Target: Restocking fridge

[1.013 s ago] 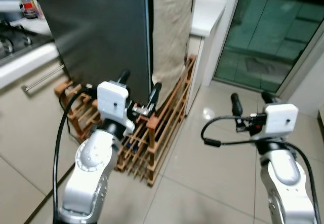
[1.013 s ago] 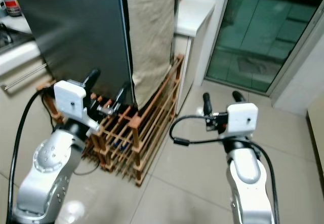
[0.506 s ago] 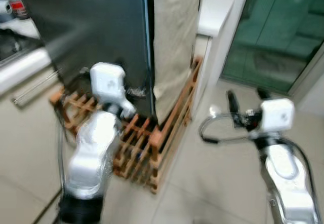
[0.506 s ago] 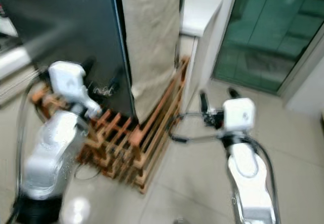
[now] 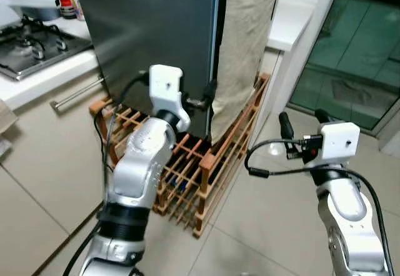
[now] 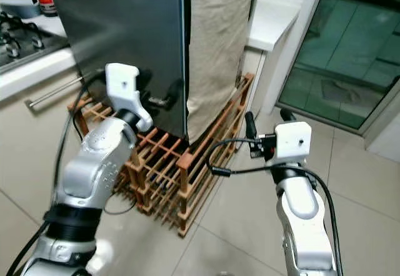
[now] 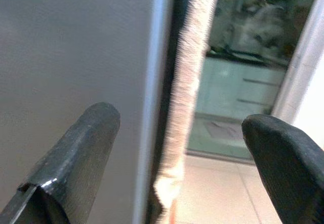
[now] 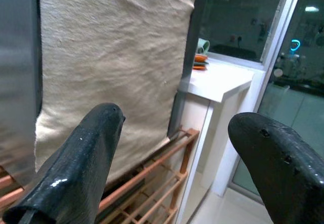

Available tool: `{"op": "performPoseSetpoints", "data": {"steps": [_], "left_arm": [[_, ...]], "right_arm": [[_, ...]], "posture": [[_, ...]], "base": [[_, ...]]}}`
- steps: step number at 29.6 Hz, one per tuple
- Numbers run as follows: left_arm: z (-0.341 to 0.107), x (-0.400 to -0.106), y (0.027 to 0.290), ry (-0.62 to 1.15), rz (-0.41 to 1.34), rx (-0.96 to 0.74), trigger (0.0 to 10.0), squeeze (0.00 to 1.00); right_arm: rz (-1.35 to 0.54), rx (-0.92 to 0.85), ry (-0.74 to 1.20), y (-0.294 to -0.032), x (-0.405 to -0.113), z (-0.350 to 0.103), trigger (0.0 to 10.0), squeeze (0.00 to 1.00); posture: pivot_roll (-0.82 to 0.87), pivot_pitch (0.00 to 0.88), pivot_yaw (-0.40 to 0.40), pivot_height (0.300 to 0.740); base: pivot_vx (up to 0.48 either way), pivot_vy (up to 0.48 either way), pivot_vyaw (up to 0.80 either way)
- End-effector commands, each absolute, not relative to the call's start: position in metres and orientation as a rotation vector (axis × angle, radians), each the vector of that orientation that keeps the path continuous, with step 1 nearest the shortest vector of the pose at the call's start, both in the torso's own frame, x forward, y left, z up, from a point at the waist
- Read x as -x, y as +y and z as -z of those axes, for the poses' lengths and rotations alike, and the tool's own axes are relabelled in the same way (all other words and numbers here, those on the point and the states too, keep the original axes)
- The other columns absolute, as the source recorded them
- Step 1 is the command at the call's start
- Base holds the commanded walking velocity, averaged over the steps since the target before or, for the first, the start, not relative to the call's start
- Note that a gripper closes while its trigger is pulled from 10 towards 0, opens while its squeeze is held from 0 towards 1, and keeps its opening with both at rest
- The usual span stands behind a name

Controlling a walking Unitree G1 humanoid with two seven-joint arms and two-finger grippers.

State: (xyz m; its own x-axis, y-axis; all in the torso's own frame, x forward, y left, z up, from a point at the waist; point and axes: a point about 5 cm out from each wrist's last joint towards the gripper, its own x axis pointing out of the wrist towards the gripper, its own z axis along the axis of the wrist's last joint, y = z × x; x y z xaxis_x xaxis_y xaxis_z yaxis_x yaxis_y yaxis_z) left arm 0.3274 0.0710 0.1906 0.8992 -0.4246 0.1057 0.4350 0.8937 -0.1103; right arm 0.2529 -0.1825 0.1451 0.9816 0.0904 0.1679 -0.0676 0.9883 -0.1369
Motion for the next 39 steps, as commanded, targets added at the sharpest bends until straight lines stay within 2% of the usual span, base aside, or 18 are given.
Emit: {"op": "performPoseSetpoints", "data": {"steps": [1,9,17,39], "left_arm": [[-0.193,-0.334,0.062,-0.089,0.471,0.118,10.0,0.00],[-0.196,-0.350,0.055,-0.102,0.457,0.104,10.0,0.00],[-0.190,-0.352,0.044,-0.105,0.472,0.124,10.0,0.00],[-0.202,-0.362,0.025,-0.129,0.540,0.175,10.0,0.00]], "right_arm": [[-0.091,0.124,-0.151,-0.184,-0.249,-0.143,10.0,0.27],[-0.101,0.138,-0.082,-0.190,-0.232,-0.128,10.0,0.27],[-0.095,0.145,-0.053,-0.192,-0.220,-0.124,10.0,0.27],[-0.084,0.144,-0.042,-0.191,-0.216,-0.124,10.0,0.26]], "posture": [[-0.16,0.016,0.004,0.740],[-0.21,0.037,0.022,0.740],[-0.24,0.051,0.025,0.740],[-0.25,0.055,0.037,0.740]], "base": [[0.000,0.000,0.00],[0.000,0.000,0.00],[0.000,0.000,0.00],[0.000,0.000,0.00]]}}
